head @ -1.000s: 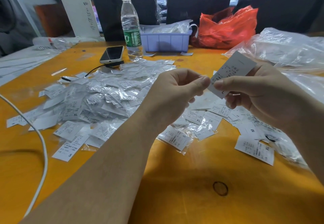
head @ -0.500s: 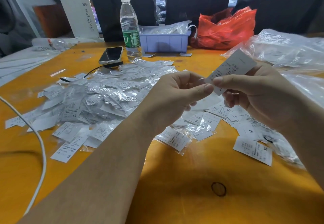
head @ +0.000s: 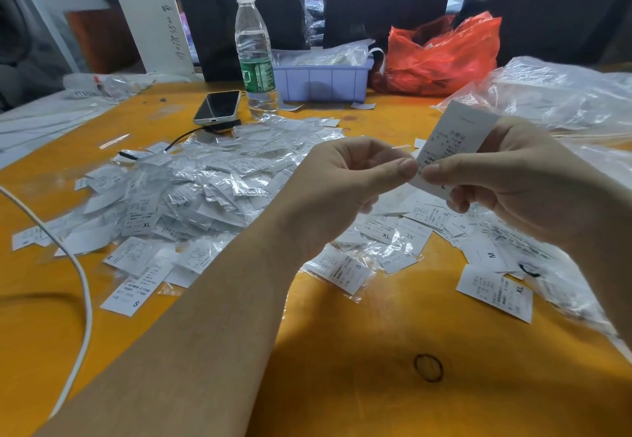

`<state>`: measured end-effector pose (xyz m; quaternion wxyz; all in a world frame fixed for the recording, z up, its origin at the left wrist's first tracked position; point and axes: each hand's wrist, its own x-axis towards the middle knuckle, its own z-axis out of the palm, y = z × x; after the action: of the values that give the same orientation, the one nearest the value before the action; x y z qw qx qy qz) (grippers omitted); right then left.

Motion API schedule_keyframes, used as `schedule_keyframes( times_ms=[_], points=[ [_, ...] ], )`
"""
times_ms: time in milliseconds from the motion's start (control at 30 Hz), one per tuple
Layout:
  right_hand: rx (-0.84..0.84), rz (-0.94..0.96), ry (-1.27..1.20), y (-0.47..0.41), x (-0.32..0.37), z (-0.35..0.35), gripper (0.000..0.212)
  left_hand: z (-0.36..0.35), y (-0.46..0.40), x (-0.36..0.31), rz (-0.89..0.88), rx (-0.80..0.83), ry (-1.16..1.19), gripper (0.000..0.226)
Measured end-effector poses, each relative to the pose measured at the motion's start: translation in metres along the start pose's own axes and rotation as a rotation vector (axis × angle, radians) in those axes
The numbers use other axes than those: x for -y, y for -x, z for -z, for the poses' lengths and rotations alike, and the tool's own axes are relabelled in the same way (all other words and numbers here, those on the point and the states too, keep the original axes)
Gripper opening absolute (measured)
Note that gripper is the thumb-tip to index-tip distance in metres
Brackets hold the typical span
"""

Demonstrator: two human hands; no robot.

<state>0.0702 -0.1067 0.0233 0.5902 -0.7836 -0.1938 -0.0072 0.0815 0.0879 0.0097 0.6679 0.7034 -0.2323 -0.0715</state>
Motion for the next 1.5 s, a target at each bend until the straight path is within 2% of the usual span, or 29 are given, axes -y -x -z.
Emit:
schedule_keyframes(
  times_ms=[233, 433, 600, 733, 1000, 1500],
  points=[
    [-0.101, 0.064, -0.030, -0.0013, -0.0001, 0.0030, 0.007, 0.0011, -0.0002, 0.0010, 0.025, 0.011, -0.022, 0.005],
    [-0.082, 0.076, -0.016, -0.0010, -0.0017, 0.0021, 0.005, 0.0003, 0.0003, 0.0000, 0.036, 0.021, -0.065, 0.018],
    [-0.045, 0.070, -0.006, -0.0001, -0.0031, -0.0011, 0.006, -0.0014, 0.0018, -0.0016, 0.032, 0.042, -0.079, 0.006],
    [-0.036, 0.076, -0.012, 0.0012, -0.0014, -0.0043, 0.012, -0.0017, 0.0014, -0.0006, 0.026, 0.042, -0.092, 0.007],
    [-0.171, 0.079, -0.064, -0.0009, 0.0008, 0.0048, 0.007, 0.0002, 0.0005, -0.0008, 0.024, -0.028, -0.083, 0.008],
    [-0.005, 0.009, -0.086, 0.0001, -0.0007, 0.0027, 0.008, -0.0002, -0.0001, 0.0003, 0.050, -0.026, -0.100, 0.012]
  ],
)
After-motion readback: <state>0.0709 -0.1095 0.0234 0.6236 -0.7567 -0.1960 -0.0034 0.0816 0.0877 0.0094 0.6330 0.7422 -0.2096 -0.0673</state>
